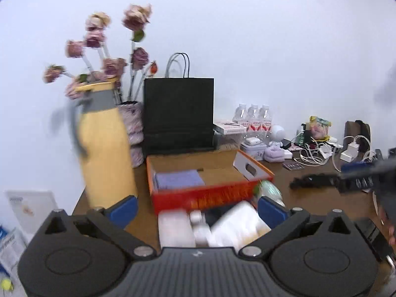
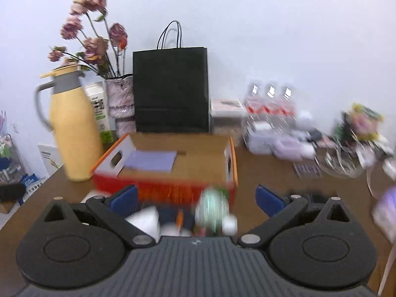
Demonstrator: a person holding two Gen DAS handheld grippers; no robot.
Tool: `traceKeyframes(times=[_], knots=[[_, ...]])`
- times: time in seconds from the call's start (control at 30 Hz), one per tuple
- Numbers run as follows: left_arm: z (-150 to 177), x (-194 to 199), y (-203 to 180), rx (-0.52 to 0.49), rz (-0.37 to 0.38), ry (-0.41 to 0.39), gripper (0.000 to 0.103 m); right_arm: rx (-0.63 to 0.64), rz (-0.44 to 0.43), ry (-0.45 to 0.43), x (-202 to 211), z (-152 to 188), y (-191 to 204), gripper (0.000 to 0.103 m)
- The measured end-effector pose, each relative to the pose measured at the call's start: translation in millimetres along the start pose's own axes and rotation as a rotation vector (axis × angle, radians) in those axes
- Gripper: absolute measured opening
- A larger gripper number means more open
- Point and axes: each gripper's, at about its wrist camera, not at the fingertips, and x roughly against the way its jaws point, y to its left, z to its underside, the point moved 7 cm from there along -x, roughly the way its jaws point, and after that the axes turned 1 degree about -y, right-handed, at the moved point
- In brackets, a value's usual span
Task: Organize objects
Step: 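Carry the purple pouch into the cardboard box and open both grippers, then grasp the white plastic container with left gripper while right grasps plush toy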
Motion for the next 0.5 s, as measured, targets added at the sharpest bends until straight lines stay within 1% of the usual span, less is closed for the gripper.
traceKeyframes(times=[0.07, 0.1, 0.17, 0.23, 0.27, 0.3, 0.33, 0.43, 0.5], knots=[[33.6, 36.1, -8.8, 0.051, 0.021, 0.005, 0.103, 0.012, -0.08, -0.002, 33.7, 50.1, 11.6, 0.103], [50.6, 47.9, -13.5, 0.081, 0.047, 0.028, 0.103, 0.012, -0.098, 0.008, 45.5, 68.3, 14.9, 0.103], [82.7, 62.4, -22.4, 0.107, 0.095, 0.108, 0.103, 0.06, -0.133, 0.091, 64.3, 112.7, 27.4, 0.103], [99.8, 70.0, -27.2, 0.115, 0.088, 0.147, 0.103, 0.095, -0.123, 0.142, 78.6, 139.3, 36.3, 0.103], [102.5, 70.5, -29.3, 0.104, 0.085, 0.158, 0.103, 0.105, -0.127, 0.144, 83.4, 143.1, 39.8, 0.103], [102.2, 69.2, -30.3, 0.087, 0.078, 0.161, 0.103, 0.125, -0.144, 0.128, 87.1, 142.0, 44.7, 0.103], [99.9, 67.8, -30.5, 0.072, 0.066, 0.151, 0.103, 0.144, -0.153, 0.113, 88.6, 139.5, 47.0, 0.103], [91.9, 57.6, -25.0, 0.057, 0.025, 0.129, 0.103, 0.183, -0.12, 0.072, 84.3, 126.9, 51.4, 0.103], [91.7, 49.2, -24.4, 0.064, 0.025, 0.128, 0.103, 0.166, -0.093, 0.059, 78.2, 123.5, 48.2, 0.103]])
